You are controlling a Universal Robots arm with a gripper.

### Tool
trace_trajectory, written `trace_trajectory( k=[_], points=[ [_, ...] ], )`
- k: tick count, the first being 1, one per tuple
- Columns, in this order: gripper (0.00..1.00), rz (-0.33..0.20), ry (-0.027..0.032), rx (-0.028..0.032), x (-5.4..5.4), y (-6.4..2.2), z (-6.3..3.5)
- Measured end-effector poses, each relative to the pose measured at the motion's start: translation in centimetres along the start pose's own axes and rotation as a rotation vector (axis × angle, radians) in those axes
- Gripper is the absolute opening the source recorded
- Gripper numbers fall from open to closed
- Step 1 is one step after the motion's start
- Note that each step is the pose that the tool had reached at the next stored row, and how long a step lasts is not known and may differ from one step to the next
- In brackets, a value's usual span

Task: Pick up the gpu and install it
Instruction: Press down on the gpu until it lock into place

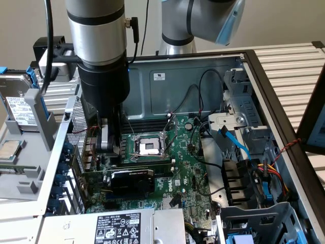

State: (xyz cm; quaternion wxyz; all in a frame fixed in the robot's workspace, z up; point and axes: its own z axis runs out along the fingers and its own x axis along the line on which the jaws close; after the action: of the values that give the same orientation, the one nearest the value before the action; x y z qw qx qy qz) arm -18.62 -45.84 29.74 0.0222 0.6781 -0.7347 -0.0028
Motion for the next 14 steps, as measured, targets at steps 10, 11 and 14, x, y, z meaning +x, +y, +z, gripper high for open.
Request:
trace_trajectory(
  k=[10,11,14],
  points=[
    [0.11,-0.001,-0.0132,-0.001,-0.38,0.68,0.43],
    [0.11,-0.001,-0.0156,-0.0012,-0.39,0.67,0.52],
    [0.11,-0.001,-0.0173,-0.0015,-0.39,0.65,0.77]
  ],
)
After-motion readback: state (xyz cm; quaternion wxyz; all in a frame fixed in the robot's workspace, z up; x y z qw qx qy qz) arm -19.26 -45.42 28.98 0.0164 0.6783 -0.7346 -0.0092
